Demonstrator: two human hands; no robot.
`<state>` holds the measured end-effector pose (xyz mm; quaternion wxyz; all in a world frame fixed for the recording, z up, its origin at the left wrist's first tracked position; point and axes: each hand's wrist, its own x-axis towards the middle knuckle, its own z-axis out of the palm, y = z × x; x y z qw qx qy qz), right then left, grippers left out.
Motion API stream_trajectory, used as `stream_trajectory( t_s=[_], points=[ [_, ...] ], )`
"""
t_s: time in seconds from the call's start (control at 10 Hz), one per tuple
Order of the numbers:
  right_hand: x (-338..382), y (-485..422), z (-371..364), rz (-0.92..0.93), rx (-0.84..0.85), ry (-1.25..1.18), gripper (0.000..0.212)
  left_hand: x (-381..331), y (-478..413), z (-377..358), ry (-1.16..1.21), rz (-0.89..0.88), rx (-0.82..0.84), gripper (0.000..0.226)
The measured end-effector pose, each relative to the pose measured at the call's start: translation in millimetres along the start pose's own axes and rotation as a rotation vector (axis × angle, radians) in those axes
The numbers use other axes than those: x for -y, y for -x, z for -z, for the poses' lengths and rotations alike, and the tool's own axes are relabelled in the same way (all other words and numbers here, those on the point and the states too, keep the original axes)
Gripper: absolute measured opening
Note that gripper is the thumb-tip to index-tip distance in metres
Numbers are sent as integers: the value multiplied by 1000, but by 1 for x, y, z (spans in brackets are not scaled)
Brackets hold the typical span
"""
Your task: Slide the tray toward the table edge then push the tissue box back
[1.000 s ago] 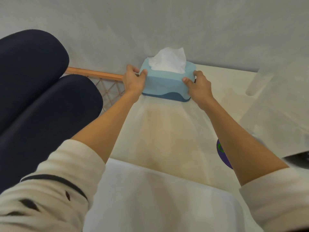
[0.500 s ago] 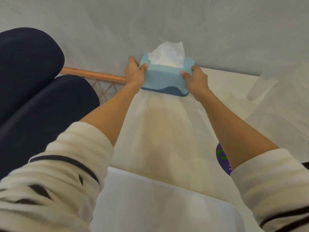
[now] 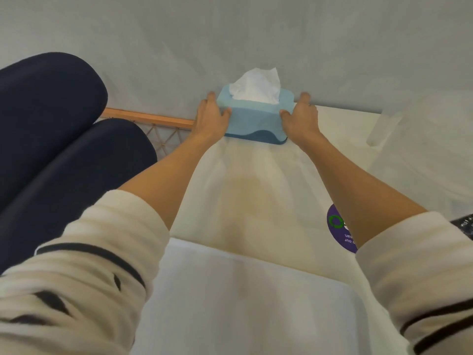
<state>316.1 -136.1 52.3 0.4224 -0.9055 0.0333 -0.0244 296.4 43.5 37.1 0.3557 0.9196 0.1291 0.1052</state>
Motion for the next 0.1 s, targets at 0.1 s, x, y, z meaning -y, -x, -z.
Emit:
stream_trajectory(
  t_s=[0.1],
  points=[
    [6, 19, 8, 28, -15, 71, 49, -4, 21, 13, -110, -126, 33, 58]
  ],
)
